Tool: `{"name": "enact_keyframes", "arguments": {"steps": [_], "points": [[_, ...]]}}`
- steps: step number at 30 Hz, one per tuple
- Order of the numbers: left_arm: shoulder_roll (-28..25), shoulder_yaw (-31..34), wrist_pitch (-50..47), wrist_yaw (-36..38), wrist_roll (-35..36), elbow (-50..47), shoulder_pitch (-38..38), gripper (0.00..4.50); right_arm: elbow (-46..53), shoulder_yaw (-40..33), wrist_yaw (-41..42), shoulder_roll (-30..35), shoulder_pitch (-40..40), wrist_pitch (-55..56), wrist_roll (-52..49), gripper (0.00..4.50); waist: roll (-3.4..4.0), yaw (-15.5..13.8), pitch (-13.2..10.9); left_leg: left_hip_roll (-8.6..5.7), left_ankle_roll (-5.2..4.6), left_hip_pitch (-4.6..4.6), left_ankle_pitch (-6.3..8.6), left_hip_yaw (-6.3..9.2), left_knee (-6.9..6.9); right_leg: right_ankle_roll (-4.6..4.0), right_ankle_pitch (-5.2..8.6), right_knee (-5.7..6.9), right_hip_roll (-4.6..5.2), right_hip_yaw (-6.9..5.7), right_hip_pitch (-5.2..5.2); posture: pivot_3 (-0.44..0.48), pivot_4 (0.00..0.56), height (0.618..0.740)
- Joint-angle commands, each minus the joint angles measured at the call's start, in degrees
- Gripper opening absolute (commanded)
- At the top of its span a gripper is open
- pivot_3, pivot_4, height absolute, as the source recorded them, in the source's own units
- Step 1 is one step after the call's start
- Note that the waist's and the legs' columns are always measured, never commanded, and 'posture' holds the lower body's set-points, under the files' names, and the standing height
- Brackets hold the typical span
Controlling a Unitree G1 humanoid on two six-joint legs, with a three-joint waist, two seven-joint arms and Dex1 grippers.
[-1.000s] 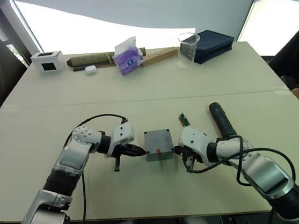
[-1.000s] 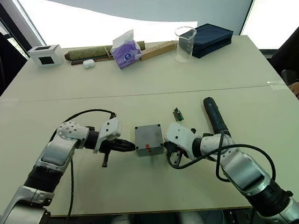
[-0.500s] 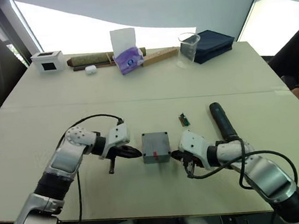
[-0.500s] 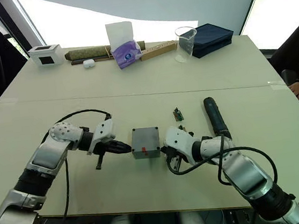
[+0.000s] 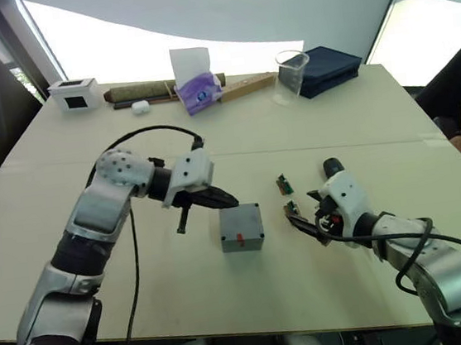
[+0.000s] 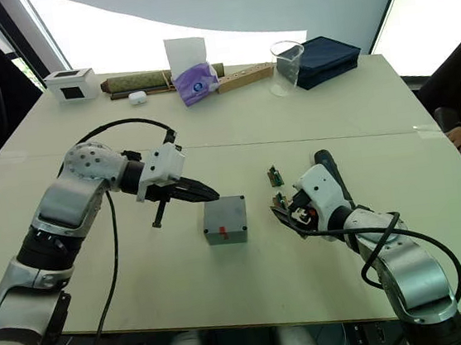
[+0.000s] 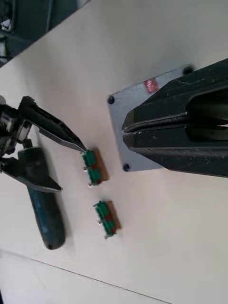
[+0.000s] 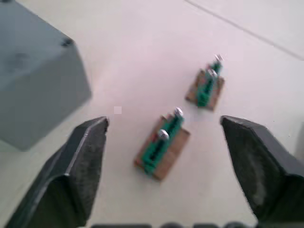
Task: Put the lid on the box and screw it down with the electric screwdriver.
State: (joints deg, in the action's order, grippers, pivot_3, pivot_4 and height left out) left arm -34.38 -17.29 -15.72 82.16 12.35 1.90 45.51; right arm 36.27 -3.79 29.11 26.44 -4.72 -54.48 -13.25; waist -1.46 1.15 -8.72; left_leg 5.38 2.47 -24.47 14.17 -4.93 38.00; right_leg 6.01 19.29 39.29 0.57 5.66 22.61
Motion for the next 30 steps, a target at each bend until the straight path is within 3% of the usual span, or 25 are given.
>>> {"name": "enact_keyframes", "arguments": {"steps": [1,16,19,28,30], "points": [[0.6,-0.6,2.6,-0.2,-1.9,2.5,2.6,0.00,0.0,-1.3,-2.5,-2.4,-1.2,-0.6,-1.9,4.46,0.06,0.0,0.0,0.01,0.00,0.01,0.00,0.02,-0.01,-0.01,0.00,0.06,-0.03,0.00,0.03,0.000,0.150,0.721],[0.8,-1.3,4.2,-1.0,-3.9,5.1,2.5,0.00,-2.3,1.8,-6.9,-4.4,-1.7,-1.9,-3.1,4.46,0.07,-0.3,-0.1,0.00,-0.01,-0.03,0.00,-0.01,-0.01,0.00,0.01,0.04,0.01,0.01,0.04,0.000,0.150,0.721],[0.8,-1.1,3.9,-1.2,-3.6,4.8,2.5,0.00,-2.5,1.9,-7.2,-4.4,-1.8,-1.6,-3.4,3.63,0.07,-0.3,-0.1,0.00,-0.01,-0.03,0.00,-0.01,-0.01,0.00,0.01,0.04,0.01,0.01,0.04,0.000,0.150,0.721],[1.0,0.1,0.2,-1.4,-0.9,3.6,2.4,0.00,-2.7,1.7,-7.8,-4.3,-2.0,-1.6,-4.2,0.08,0.07,-0.3,-0.1,0.00,-0.01,-0.03,0.00,0.00,-0.01,0.00,0.01,0.04,0.01,0.01,0.04,0.000,0.150,0.721],[1.1,0.3,-0.8,-1.6,-0.2,3.5,2.5,0.00,-2.7,1.7,-7.9,-4.4,-2.1,-1.6,-4.3,0.02,0.07,-0.3,-0.1,0.00,0.00,-0.03,0.00,-0.01,-0.01,0.00,0.01,0.04,0.01,0.01,0.04,0.000,0.150,0.721]]}}
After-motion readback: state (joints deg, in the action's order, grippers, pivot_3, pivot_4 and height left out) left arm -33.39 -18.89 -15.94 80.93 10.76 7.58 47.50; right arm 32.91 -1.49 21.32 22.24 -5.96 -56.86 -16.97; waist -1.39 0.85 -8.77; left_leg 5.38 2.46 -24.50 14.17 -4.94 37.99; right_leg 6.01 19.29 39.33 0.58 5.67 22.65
